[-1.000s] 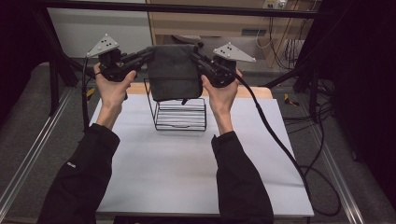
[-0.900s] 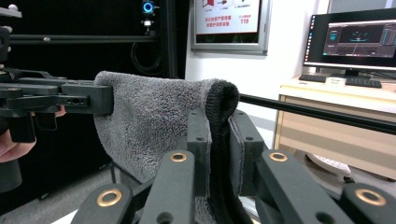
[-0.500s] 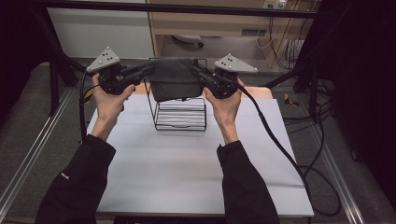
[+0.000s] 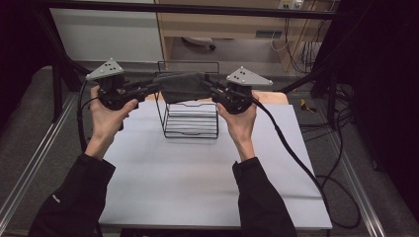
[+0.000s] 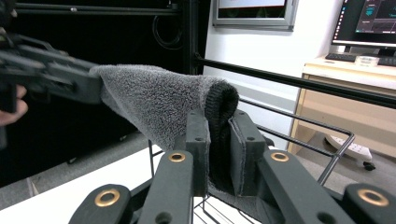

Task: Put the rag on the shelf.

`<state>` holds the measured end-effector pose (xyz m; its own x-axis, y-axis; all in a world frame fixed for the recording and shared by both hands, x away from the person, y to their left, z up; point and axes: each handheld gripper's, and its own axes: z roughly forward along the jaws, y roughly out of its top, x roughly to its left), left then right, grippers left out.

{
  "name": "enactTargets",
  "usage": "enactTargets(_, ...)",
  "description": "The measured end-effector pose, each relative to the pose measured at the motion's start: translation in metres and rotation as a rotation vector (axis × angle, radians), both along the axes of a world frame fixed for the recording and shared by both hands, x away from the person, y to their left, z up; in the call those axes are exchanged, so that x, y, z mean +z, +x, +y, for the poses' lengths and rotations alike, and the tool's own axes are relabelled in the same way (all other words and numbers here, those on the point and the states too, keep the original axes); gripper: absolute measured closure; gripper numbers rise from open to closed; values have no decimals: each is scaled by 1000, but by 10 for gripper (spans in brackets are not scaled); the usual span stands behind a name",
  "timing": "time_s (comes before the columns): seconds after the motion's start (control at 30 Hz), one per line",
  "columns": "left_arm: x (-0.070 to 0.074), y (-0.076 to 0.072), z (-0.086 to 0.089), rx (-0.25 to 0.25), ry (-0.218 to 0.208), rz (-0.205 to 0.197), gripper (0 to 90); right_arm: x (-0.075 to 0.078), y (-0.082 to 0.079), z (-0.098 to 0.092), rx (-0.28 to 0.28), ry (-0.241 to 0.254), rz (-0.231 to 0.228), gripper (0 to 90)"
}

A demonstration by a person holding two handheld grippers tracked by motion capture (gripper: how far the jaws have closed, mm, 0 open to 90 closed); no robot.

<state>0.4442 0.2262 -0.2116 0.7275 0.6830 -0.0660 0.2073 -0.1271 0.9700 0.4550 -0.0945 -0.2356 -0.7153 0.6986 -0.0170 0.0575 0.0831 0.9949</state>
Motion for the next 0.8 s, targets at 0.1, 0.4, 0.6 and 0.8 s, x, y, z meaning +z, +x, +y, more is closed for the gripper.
enactTargets(0.1,9,-3,5,9,-29,-6,698,-2,-1,0,0,-2,0,798)
enactTargets(0.4,11,10,-5,8,17,105,837,-6,-6,1,2,-31,-14,789)
enactTargets(0.6,0,7,-9,-28,45,138,891,-11,-9,-1,20,-59,-7,745)
enactTargets(0.8,-12,6,-9,-36,68,160,898,-10,-15,-5,37,-78,11,653)
